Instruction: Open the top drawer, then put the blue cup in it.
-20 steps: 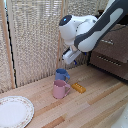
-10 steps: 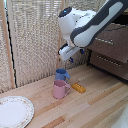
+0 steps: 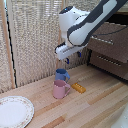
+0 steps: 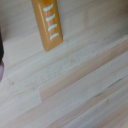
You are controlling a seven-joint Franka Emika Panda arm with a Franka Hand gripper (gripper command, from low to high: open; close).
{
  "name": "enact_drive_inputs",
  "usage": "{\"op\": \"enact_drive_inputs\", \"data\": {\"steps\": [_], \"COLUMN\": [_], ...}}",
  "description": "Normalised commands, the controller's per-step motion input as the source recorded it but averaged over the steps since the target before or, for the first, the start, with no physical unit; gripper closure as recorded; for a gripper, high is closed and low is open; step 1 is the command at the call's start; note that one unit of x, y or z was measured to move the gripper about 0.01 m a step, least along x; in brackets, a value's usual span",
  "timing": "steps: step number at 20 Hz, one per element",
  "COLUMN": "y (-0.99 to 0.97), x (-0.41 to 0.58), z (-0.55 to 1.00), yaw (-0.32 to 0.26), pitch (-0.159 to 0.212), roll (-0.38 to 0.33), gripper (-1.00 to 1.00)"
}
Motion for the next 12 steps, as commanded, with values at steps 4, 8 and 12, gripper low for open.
{"op": "enact_drive_inputs", "data": {"steps": [4, 8, 12], "y": [0.0, -0.08, -0.22], "x": [0.631, 0.619, 0.486], "z": [0.13, 0.04, 0.0], "yaw": [-0.17, -0.185, -0.155], "pitch": [0.03, 0.089, 0.179], "roll": [0.079, 0.156, 0.182], "gripper": [-1.0, -1.0, -1.0]}}
